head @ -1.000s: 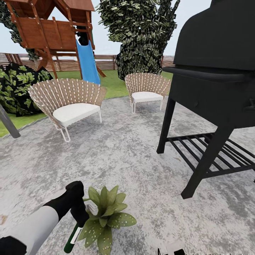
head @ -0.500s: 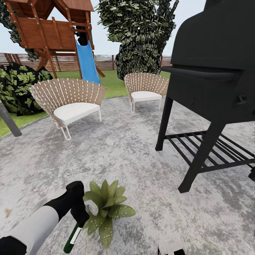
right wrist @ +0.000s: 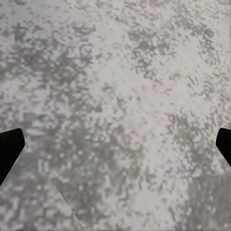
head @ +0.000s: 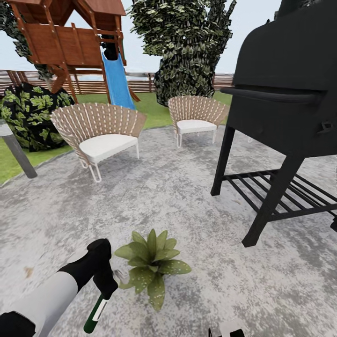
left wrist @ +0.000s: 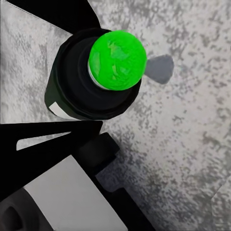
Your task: Pick up the pesticide atomizer in the garden and spray insectifuge to fully cover both potted plants in the garden.
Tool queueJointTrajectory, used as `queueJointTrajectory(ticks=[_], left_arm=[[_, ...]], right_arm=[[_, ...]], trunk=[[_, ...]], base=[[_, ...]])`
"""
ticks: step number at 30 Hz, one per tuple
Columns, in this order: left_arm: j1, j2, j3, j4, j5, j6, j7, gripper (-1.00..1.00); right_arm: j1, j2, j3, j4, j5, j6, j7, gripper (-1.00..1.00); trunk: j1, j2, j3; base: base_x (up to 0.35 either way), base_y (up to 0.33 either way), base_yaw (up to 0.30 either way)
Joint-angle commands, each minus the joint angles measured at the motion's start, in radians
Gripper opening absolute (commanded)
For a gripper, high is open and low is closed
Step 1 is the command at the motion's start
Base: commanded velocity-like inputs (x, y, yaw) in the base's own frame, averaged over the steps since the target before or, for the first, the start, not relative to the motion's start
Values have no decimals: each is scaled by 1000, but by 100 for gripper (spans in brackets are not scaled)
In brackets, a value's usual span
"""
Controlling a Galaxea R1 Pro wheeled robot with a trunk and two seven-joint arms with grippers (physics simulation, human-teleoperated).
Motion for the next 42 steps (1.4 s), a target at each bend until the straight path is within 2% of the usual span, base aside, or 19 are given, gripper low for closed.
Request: queueJointTrajectory(ticks=[1, 11, 16, 21, 24, 27, 37, 42], left_arm=[[0, 1, -3, -2, -8, 7, -9, -100], [2, 20, 6, 2, -2, 0, -7, -100], [3, 36, 57, 8, 0, -5, 1, -100], [13, 38, 84, 14, 4, -7, 71, -100], [-5, 46, 66, -3, -17, -1, 79, -100], [-6, 48, 52, -20, -33, 8, 77, -100], [-4, 47, 67, -67, -89, 10, 64, -100], [-7, 43, 70, -67, -91, 10, 63, -100]], right_arm=[[-1, 0, -8, 1, 11, -3, -5, 100], [-1, 0, -8, 1, 11, -3, -5, 100], [-1, 0, -8, 1, 11, -3, -5, 100], [-1, -2, -9, 1, 12, -3, -6, 100], [-1, 0, -8, 9, 10, -6, -11, 100], [-1, -12, -8, 7, 6, -6, -8, 100], [-1, -13, -9, 6, 3, -6, -8, 100], [-1, -13, -10, 6, 3, -6, -8, 100]], trunk=[[0, 0, -1], [0, 0, -1], [0, 0, -1], [0, 0, -1], [0, 0, -1], [0, 0, -1], [0, 0, -1], [0, 0, -1]], base=[[25, 66, -127], [3, 8, -253], [0, 0, -36], [0, 0, -1], [0, 0, 0], [-9, 0, 0], [-305, 0, 0], [-102, 0, -200]])
